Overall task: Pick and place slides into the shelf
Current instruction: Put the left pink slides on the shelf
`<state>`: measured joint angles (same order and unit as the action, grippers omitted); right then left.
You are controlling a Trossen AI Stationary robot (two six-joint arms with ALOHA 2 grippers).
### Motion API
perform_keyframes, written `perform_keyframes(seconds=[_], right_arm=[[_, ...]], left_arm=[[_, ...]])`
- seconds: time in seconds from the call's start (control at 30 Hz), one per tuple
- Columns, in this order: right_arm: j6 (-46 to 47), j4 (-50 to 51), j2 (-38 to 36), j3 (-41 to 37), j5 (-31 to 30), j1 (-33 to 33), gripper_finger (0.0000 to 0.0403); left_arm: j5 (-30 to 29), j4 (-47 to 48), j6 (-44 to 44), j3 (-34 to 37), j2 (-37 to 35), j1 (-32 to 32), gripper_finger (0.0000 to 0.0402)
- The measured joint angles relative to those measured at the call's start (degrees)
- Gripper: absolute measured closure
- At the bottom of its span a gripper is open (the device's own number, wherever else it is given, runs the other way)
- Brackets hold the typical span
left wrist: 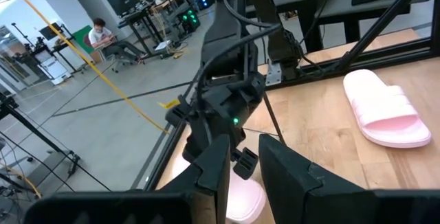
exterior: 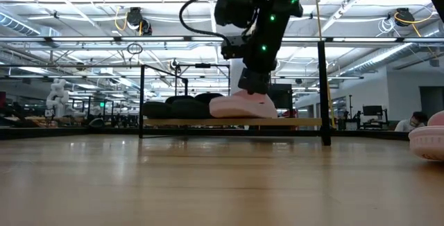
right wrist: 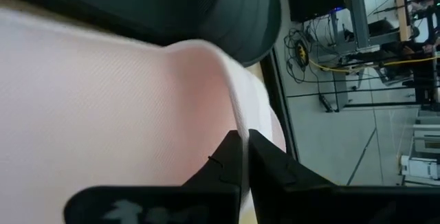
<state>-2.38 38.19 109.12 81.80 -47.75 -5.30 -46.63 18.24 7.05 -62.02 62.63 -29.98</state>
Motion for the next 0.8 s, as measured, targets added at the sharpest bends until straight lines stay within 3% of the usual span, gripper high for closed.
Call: perform_keyframes(seconds=[0.8], right_arm=[[-6.0, -5.6, 0.0, -1.5, -1.7, 0.0, 0.0403]], left_arm=[[0.0, -0.1, 0.2, 0.0, 0.0, 0.4, 0.0316]])
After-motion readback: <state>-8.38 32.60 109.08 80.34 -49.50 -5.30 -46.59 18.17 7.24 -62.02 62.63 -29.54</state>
